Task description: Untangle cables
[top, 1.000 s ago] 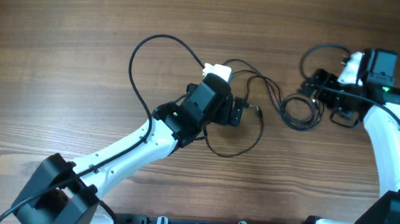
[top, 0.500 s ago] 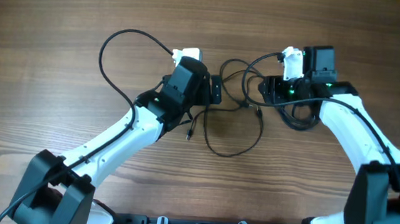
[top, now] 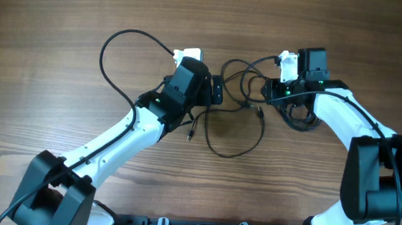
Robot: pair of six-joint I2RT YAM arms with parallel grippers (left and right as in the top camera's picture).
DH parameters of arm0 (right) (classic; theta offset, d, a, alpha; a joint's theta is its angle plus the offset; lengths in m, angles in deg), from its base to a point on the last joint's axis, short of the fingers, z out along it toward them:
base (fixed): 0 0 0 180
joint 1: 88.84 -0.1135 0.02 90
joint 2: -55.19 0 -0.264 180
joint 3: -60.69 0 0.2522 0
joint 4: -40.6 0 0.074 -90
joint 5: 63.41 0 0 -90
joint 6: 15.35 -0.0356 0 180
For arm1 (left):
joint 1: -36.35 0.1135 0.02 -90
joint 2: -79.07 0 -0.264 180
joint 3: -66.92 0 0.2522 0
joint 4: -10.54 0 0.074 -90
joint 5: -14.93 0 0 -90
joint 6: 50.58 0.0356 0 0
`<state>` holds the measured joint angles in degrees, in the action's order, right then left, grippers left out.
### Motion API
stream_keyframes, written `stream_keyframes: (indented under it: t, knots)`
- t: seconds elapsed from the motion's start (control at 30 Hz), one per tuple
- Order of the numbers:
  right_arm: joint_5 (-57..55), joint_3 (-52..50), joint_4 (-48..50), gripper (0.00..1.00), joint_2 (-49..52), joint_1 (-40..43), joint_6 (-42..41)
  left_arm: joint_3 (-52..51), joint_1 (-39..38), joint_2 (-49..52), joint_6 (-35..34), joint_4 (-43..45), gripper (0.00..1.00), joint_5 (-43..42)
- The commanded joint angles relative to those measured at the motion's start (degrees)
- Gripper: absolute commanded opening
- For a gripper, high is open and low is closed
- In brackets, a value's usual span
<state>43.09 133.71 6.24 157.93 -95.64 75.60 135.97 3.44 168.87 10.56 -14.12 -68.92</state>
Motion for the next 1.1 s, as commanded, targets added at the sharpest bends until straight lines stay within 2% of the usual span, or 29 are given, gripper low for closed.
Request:
stream_keyframes:
  t: [0.0, 0.2, 0.3, 0.33, 0.4, 0.47, 0.5, 0.6, 0.7, 0.83, 0.97, 1.07]
  knots:
    - [1.1, -0.5, 0.0, 0.43, 1.4, -0.1, -0.1, 0.0, 0.3, 0.4, -0.6, 0.0, 1.00, 0.4]
    - [-6.1, -0.5, 0.1, 0.44, 2.2, -0.1, -1.5, 0.0, 0.3, 0.4, -0.6, 0.0, 1.00, 0.4]
    - [-6.2, -0.5, 0.1, 0.43, 2.8, -0.1, -1.5, 0.0, 0.3, 0.4, -0.6, 0.0, 1.00, 0.4]
    - [-6.2, -0.5, 0.0, 0.41, 2.9, -0.2, -1.6, 0.0, 0.3, 0.4, -0.6, 0.0, 1.00, 0.4]
    - [-4.0, -0.5, -1.0, 0.21, 3.0, -0.2, -1.6, 0.0, 0.2, 0.4, -0.6, 0.0, 1.00, 0.3]
    - [-1.9, -0.5, -1.8, 0.13, 3.0, -0.2, -1.6, 0.0, 0.2, 0.4, -0.6, 0.0, 1.00, 0.3]
    - [-0.9, -0.5, -2.4, 0.04, 3.0, -0.1, -1.6, 0.0, 0.2, 0.4, -0.6, 0.0, 1.00, 0.3]
    - [5.2, -0.4, -4.7, 0.04, 3.0, -0.1, -1.6, 0.0, 0.2, 0.4, -0.5, -0.5, 1.00, -0.8]
    - [19.2, 0.2, -6.4, 0.04, 1.2, -0.1, -1.9, 0.0, 0.4, 0.3, -0.6, -0.9, 1.00, -3.1]
    - [29.1, 2.7, -6.0, 0.04, -3.7, -0.2, -7.3, 0.0, 2.8, 0.2, -0.7, -0.9, 1.00, -9.0]
    - [31.1, 4.0, -4.4, 0.04, -9.6, -0.9, -12.4, 0.0, 8.1, -1.4, -4.7, -2.3, 1.00, -10.0]
    - [29.0, 4.1, -2.3, 0.04, -15.2, -2.6, -17.1, 0.0, 14.6, -3.7, -4.9, -3.9, 1.00, -12.4]
